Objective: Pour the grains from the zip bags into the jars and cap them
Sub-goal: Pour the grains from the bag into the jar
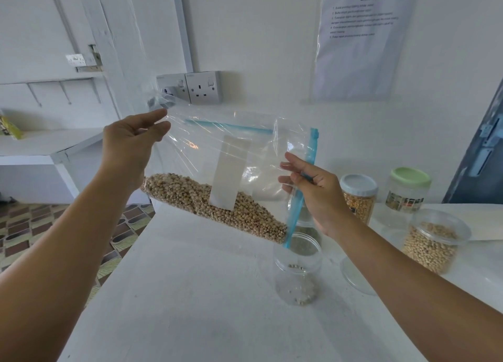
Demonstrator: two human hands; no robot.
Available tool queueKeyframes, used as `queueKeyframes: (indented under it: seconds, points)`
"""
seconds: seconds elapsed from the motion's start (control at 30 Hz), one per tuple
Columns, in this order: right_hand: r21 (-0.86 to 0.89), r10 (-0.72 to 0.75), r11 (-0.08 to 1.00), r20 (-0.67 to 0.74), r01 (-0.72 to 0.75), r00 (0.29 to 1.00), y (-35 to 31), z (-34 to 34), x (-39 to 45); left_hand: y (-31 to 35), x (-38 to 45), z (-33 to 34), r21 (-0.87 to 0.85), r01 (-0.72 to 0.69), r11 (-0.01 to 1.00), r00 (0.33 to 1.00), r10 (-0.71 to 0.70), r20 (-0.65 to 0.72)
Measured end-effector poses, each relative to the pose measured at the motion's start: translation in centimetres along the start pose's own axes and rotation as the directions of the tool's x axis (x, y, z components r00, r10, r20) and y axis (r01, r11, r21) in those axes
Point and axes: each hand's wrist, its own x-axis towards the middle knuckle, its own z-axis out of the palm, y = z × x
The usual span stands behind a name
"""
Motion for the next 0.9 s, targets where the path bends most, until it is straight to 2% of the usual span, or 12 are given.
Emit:
queueKeyframes:
  seconds: [0.9]
  points:
    - [0.027,-0.005,1.000,-0.006,0.005,1.000,-0.2,-0.1,0.2,0.9,1.1,0.7,0.003,-0.080,0.997,0.997,0.080,-0.002]
